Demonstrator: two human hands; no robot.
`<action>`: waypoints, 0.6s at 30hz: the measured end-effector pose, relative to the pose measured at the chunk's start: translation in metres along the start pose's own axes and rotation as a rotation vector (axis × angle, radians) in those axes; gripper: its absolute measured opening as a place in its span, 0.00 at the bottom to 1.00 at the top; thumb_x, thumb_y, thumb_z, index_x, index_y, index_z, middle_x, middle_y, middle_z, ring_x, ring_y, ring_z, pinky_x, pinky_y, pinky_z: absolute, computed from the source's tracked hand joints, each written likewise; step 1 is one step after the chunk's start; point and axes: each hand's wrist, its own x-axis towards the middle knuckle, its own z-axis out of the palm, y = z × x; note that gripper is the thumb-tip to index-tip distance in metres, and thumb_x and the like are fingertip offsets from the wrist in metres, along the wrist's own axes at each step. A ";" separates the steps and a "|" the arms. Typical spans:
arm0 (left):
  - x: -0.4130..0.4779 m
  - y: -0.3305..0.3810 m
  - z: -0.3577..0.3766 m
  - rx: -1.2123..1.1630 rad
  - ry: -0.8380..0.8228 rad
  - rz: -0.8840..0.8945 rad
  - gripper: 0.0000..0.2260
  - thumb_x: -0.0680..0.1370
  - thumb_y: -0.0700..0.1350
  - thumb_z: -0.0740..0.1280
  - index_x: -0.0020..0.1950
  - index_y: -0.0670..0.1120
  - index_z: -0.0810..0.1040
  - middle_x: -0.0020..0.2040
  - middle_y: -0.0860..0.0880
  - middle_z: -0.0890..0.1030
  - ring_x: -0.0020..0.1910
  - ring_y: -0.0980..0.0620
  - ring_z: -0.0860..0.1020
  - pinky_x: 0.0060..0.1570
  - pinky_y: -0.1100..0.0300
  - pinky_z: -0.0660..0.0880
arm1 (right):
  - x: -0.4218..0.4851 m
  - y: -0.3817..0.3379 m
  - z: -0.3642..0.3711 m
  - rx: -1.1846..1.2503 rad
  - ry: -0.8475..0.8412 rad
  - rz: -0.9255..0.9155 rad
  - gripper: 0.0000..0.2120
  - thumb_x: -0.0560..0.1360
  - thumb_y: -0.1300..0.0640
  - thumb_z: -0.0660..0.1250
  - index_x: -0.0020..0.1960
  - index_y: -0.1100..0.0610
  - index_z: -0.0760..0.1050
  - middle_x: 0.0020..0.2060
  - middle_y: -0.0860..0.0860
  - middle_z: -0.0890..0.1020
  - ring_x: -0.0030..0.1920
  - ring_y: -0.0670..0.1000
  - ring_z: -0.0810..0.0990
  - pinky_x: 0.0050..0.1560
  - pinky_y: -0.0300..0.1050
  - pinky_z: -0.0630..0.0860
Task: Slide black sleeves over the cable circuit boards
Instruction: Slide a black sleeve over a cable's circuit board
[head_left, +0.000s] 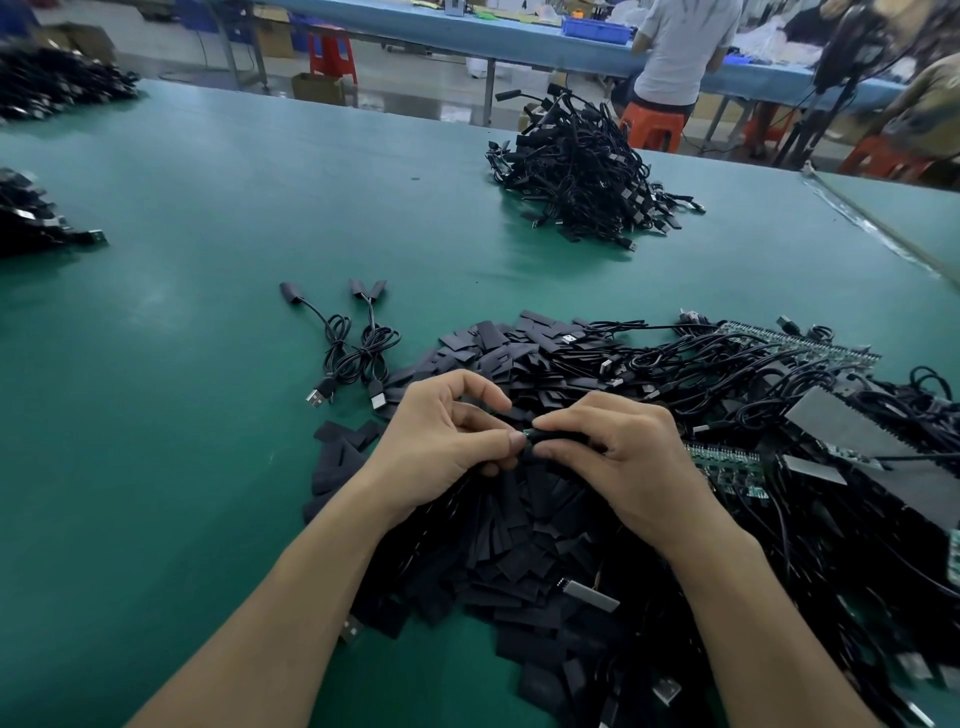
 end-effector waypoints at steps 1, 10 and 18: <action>0.000 0.000 0.000 0.000 -0.003 0.000 0.12 0.72 0.31 0.75 0.48 0.42 0.76 0.38 0.39 0.85 0.32 0.49 0.83 0.32 0.62 0.77 | 0.000 0.000 0.000 -0.004 0.003 -0.008 0.10 0.72 0.57 0.76 0.53 0.56 0.85 0.44 0.47 0.83 0.45 0.45 0.82 0.47 0.41 0.78; 0.000 -0.003 0.000 0.050 -0.020 0.009 0.11 0.73 0.30 0.74 0.48 0.42 0.77 0.39 0.38 0.85 0.34 0.48 0.84 0.33 0.62 0.78 | 0.004 -0.002 -0.003 0.016 -0.086 0.019 0.08 0.72 0.58 0.76 0.51 0.55 0.85 0.42 0.46 0.82 0.44 0.44 0.80 0.46 0.43 0.77; 0.001 -0.004 0.000 0.049 -0.030 0.015 0.11 0.73 0.30 0.74 0.48 0.42 0.77 0.38 0.38 0.85 0.33 0.48 0.83 0.33 0.62 0.78 | 0.006 -0.005 -0.003 -0.005 -0.144 0.036 0.07 0.73 0.58 0.75 0.52 0.54 0.85 0.42 0.46 0.81 0.44 0.44 0.79 0.47 0.43 0.76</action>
